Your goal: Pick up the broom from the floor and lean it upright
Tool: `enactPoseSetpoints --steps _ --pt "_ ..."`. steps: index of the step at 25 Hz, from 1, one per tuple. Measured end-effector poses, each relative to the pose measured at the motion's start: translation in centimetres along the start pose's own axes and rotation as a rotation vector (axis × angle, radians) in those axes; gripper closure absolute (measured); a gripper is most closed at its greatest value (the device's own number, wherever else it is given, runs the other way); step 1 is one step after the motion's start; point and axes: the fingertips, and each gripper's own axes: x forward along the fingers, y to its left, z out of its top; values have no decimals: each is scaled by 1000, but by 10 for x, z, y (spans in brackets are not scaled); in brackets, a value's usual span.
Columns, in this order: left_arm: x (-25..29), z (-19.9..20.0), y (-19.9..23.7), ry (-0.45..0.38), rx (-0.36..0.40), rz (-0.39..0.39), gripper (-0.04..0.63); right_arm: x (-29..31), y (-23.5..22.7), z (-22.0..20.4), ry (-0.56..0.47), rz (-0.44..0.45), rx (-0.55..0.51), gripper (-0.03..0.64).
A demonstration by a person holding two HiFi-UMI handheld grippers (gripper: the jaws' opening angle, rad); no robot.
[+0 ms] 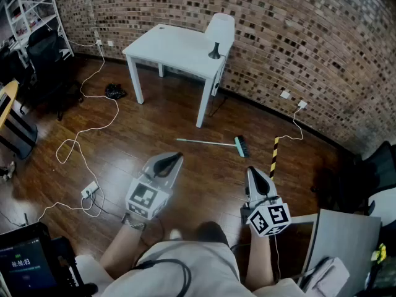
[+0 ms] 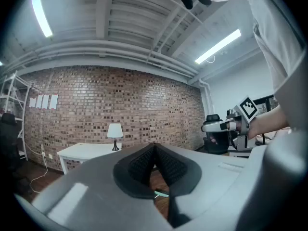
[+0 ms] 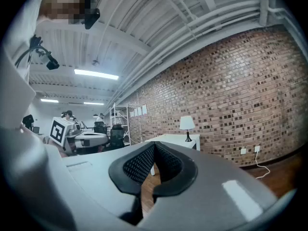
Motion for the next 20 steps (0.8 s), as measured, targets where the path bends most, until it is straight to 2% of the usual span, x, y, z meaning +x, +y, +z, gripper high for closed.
enactPoseSetpoints --steps 10,15,20 --pt "57 -20 35 39 10 15 595 63 -38 -6 7 36 8 603" --pt "119 -31 73 49 14 63 595 124 -93 -8 -4 54 12 603" --pt "202 -9 100 -30 17 103 595 191 -164 12 -9 102 -14 603"
